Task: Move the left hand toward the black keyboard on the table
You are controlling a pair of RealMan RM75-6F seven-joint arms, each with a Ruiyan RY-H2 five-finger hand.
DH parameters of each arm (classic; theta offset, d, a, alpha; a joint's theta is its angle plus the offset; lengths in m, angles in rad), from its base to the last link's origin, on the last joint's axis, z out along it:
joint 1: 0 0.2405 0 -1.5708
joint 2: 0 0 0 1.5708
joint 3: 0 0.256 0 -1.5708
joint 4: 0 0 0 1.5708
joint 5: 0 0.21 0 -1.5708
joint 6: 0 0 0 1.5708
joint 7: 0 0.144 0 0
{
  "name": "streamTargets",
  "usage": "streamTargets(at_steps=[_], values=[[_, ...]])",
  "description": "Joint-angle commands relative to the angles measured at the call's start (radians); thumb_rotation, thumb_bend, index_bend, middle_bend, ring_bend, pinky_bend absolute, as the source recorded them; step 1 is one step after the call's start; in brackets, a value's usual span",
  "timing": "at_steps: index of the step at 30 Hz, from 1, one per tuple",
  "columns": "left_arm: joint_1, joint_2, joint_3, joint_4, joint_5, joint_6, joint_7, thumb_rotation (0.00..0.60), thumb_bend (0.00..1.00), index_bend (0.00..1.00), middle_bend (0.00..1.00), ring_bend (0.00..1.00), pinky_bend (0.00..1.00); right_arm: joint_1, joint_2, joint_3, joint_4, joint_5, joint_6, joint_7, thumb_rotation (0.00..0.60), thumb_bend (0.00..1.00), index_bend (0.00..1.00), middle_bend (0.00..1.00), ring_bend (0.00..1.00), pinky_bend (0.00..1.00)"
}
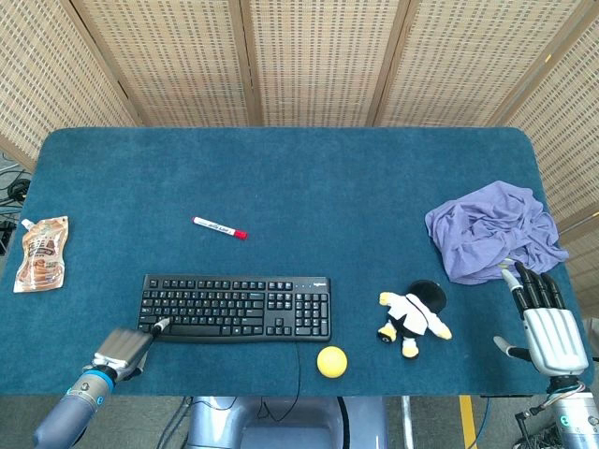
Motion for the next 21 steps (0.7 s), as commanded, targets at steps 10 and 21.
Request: streamTargets(at_steps=[10, 21], values=[[0.096, 0.062, 0.011, -0.075, 0.345, 0.146, -0.133, 0.600, 0.68, 0.00, 0.45, 0.48, 0.44, 0.000, 0.000, 0.001, 0.000, -0.001, 0.001, 0.001, 0.600, 0.00, 0.00, 0.00, 0.00, 0.00], [0.347, -0.113, -0.006, 0.278, 0.892, 0.560, -0.407, 0.600, 0.38, 0.00, 0.00, 0.00, 0.02, 0.001, -0.003, -0.001, -0.001, -0.002, -0.001, -0.007, 0.600, 0.00, 0.00, 0.00, 0.00, 0.00]])
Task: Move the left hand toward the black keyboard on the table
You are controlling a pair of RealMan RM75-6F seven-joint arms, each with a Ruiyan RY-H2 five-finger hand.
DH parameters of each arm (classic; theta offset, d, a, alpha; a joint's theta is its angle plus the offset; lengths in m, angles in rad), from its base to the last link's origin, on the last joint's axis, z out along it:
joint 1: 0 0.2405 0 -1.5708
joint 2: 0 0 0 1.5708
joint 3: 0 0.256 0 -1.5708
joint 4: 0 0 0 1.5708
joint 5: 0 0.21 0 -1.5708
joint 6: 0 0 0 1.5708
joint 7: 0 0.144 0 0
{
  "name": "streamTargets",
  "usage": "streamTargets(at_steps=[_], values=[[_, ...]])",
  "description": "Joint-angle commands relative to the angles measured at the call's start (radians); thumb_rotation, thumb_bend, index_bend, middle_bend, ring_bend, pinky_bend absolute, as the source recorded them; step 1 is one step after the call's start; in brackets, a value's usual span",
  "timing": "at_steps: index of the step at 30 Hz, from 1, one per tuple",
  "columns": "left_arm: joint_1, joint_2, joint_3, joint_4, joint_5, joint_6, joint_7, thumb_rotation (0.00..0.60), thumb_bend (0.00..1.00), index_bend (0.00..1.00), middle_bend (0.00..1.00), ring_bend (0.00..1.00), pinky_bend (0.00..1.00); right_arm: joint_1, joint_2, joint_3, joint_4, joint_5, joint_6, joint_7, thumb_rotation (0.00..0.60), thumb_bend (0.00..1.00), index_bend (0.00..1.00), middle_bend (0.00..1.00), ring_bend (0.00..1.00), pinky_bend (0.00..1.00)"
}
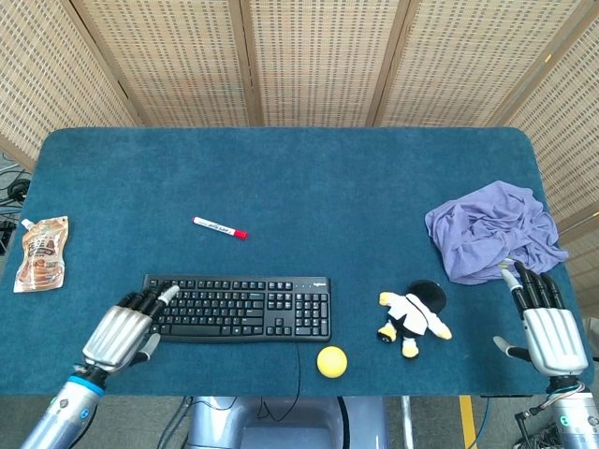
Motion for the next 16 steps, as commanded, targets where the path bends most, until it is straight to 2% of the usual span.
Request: streamTargets(at_steps=[1, 7, 9, 11, 16], values=[[0.149, -0.135, -0.023, 0.272, 0.220, 0.221, -0.171, 0.600, 0.36, 0.00, 0.00, 0.00, 0.01, 0.000, -0.002, -0.001, 0.000, -0.001, 0.000, -0.004, 0.600, 0.00, 0.00, 0.00, 0.00, 0.00], [0.220, -0.248, -0.077, 0.510, 0.261, 0.334, -0.240, 0.600, 0.17, 0.00, 0.00, 0.00, 0.00, 0.001, -0.008, -0.001, 0.002, -0.001, 0.000, -0.019, 0.600, 0.00, 0.00, 0.00, 0.00, 0.00], [0.234, -0.268, -0.087, 0.558, 0.266, 0.351, -0.264, 0.600, 0.07, 0.00, 0.00, 0.00, 0.00, 0.001, -0.010, 0.000, 0.004, -0.002, 0.001, -0.023, 0.600, 0.00, 0.00, 0.00, 0.00, 0.00], [0.250, -0.286, -0.100, 0.609, 0.267, 0.368, -0.297, 0.600, 0.02, 0.00, 0.00, 0.00, 0.00, 0.002, -0.014, 0.001, 0.006, -0.004, 0.004, -0.027, 0.600, 0.00, 0.00, 0.00, 0.00, 0.00], [0.268, -0.279, -0.116, 0.643, 0.260, 0.366, -0.342, 0.600, 0.00, 0.00, 0.00, 0.00, 0.00, 0.004, -0.021, -0.002, 0.010, -0.011, 0.005, -0.039, 0.600, 0.00, 0.00, 0.00, 0.00, 0.00]])
